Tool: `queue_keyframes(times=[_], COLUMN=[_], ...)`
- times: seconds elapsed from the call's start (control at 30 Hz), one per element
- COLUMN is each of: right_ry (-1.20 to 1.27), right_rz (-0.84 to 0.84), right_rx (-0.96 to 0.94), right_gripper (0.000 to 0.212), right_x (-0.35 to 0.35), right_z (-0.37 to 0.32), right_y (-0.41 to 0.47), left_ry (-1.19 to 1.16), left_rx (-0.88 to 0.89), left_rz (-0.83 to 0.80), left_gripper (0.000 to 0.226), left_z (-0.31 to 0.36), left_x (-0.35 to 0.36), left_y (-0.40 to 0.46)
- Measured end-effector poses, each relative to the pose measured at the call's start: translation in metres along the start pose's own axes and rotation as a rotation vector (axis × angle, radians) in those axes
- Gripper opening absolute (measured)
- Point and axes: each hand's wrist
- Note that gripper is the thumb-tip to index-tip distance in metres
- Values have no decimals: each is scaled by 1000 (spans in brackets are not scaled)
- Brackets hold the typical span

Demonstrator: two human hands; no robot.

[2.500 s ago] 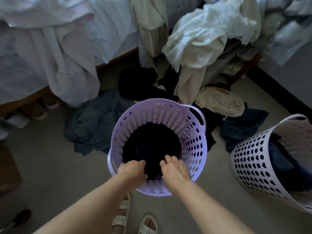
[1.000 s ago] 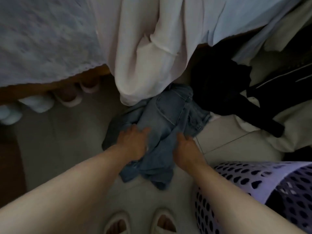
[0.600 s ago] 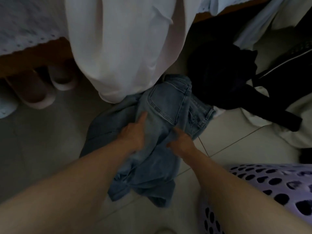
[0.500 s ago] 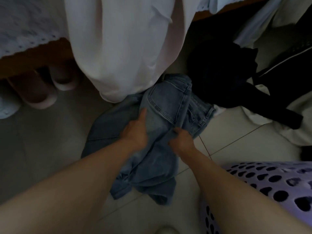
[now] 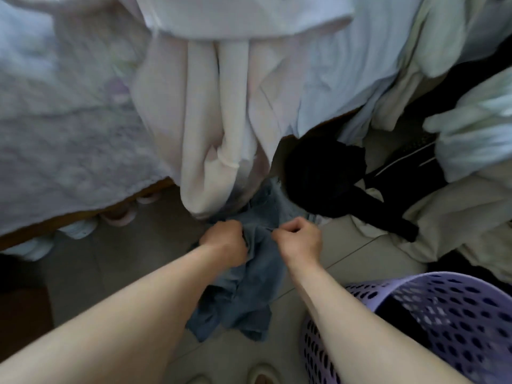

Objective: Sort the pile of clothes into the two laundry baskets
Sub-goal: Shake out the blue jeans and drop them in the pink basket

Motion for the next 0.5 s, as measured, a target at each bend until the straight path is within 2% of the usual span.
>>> queue_keyframes(times=[0.07,0.2,0.37,0.5], right_ry=[-13,94,292,497], right_rz=[3,16,93,83], right_rx=[-36,-89,-69,-40], right_gripper=[25,27,28,25], right_x=[-21,-59,-104,-150], right_z=[-27,-77,-142,-200], right_y=[-21,-61,-107,-145], left_ry=[-5,-49,6,32], left_rx=[-3,-29,1,70], left_rz=[-4,23,75,96], left_gripper=[13,29,36,36], left_z=[13,32,51,76], left_x=[-28,-76,-136,-192], left_y=[-24,-76,-149,-208])
Point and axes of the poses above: each hand's wrist, its own y-axis towards the middle knuckle, its own x-axis out of the palm, z = x × y, and after that the axes turned 1 degree about z, right-handed
